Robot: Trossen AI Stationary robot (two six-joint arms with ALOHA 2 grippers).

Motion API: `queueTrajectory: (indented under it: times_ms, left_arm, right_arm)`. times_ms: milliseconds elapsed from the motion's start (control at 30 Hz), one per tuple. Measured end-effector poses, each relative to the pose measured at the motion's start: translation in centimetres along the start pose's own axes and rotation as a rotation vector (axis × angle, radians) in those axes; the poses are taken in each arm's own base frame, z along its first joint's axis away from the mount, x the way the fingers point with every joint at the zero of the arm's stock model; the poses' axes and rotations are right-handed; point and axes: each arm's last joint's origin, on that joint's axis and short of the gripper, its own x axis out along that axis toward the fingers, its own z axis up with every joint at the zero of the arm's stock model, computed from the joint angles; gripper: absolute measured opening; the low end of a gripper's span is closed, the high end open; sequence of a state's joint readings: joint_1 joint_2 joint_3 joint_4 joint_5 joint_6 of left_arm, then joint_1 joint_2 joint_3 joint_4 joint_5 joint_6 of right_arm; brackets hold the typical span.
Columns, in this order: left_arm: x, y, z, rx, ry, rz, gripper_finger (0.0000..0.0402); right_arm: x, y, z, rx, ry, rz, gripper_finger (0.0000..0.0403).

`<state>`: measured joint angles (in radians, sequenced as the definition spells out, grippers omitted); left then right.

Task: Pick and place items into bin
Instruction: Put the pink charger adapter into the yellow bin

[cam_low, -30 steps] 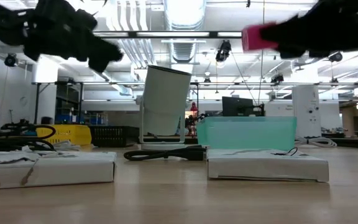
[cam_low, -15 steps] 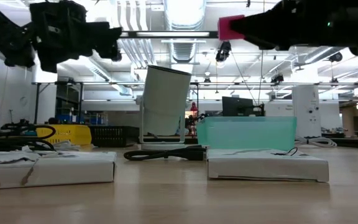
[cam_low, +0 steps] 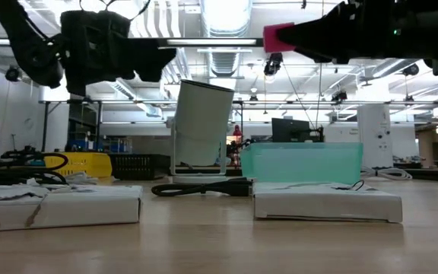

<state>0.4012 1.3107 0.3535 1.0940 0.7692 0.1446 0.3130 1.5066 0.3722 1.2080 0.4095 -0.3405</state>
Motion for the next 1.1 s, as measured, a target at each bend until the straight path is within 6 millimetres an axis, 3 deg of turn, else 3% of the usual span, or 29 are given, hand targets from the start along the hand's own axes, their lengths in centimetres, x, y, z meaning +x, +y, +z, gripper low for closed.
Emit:
queueTrajectory:
  times_ms: [533,933,1100]
  left_arm:
    - [8.8,0.4,-1.2,-0.019,0.009,-0.064,0.0251]
    - [9.2,0.7,-0.2,0.080,-0.010,0.002,0.0251]
    - [9.4,-0.5,0.2,0.145,0.083,0.033,0.0250]
  right_arm:
    - [0.0,0.1,0.1,0.002,-0.011,0.024,0.0141]
    - [0.0,0.1,0.1,0.001,-0.012,0.024,0.0141]
    - [0.2,0.1,0.3,0.032,-0.017,0.022,0.0141]
